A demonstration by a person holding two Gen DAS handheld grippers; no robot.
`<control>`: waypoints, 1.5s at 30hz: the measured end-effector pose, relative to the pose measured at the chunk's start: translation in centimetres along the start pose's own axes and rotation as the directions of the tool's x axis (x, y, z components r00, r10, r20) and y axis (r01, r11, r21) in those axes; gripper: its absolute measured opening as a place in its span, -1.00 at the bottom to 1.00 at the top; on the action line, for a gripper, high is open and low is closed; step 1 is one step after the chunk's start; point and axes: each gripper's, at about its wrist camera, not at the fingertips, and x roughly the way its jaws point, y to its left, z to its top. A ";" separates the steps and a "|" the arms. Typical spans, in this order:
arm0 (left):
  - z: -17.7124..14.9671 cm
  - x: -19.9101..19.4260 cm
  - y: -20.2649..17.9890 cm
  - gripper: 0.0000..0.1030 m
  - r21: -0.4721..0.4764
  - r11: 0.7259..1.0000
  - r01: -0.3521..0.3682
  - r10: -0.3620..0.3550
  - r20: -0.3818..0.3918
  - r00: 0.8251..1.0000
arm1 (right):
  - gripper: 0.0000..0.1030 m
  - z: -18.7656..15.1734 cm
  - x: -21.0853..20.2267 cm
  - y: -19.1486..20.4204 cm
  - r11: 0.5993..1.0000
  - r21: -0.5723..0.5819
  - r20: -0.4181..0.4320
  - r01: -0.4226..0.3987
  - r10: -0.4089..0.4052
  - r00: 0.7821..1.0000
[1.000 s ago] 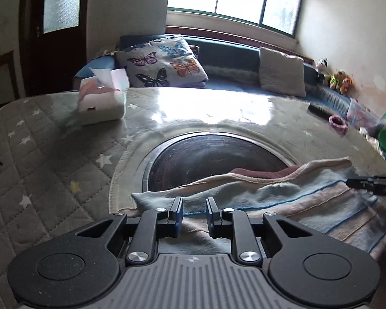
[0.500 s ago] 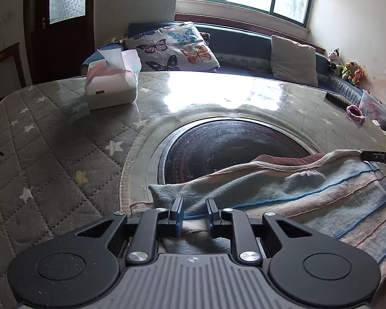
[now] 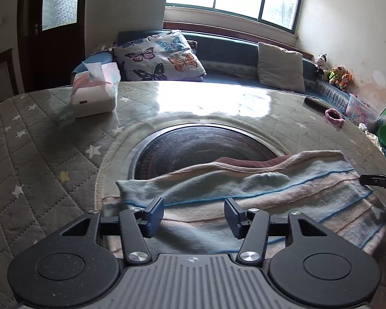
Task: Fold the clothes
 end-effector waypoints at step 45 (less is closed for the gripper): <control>-3.9 -0.9 -8.7 0.45 0.131 0.987 0.092 -0.086 -0.051 0.995 | -0.21 -4.9 -5.1 1.3 0.990 -0.137 0.040 0.014 -0.008 0.999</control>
